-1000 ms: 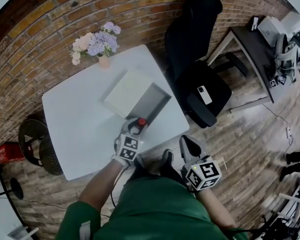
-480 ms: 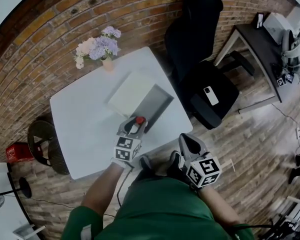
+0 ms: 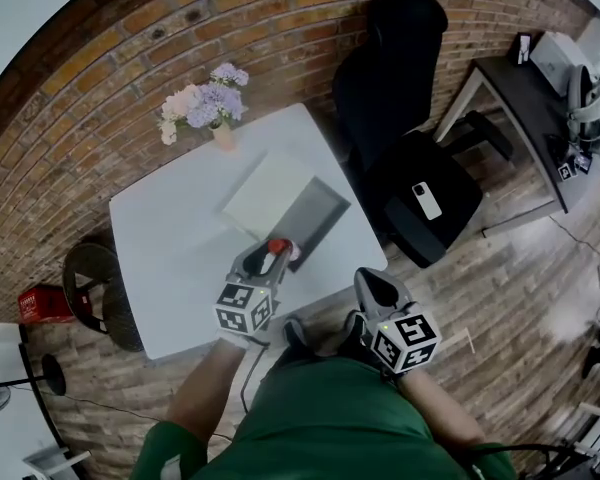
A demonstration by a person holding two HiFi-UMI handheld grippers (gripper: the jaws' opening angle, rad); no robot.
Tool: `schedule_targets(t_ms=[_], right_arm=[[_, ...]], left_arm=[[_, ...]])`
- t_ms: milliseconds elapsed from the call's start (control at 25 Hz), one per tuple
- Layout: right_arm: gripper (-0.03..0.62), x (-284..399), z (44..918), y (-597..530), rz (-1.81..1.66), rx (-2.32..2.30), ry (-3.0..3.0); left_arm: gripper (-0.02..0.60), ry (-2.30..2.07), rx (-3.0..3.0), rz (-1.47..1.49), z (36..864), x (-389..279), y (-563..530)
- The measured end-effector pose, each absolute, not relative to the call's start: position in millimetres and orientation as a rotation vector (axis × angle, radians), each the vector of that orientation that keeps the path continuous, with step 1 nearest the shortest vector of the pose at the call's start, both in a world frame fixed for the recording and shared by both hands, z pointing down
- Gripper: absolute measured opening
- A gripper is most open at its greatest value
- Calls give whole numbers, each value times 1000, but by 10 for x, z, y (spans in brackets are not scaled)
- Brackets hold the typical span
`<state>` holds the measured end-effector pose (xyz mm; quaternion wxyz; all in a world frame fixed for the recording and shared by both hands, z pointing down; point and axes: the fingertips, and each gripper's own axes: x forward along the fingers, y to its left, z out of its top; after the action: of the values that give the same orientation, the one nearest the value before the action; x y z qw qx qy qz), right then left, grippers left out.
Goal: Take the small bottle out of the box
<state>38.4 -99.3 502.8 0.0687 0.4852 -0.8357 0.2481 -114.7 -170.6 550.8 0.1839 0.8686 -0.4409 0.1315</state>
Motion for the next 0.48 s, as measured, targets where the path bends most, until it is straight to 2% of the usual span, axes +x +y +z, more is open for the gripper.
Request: schedule_targets(t_ms=[480], right_arm=[[3, 330, 4875, -1050, 705, 1411, -2562]], left_arm=[[146, -1211, 2496, 106, 4706, -1161, -1603]])
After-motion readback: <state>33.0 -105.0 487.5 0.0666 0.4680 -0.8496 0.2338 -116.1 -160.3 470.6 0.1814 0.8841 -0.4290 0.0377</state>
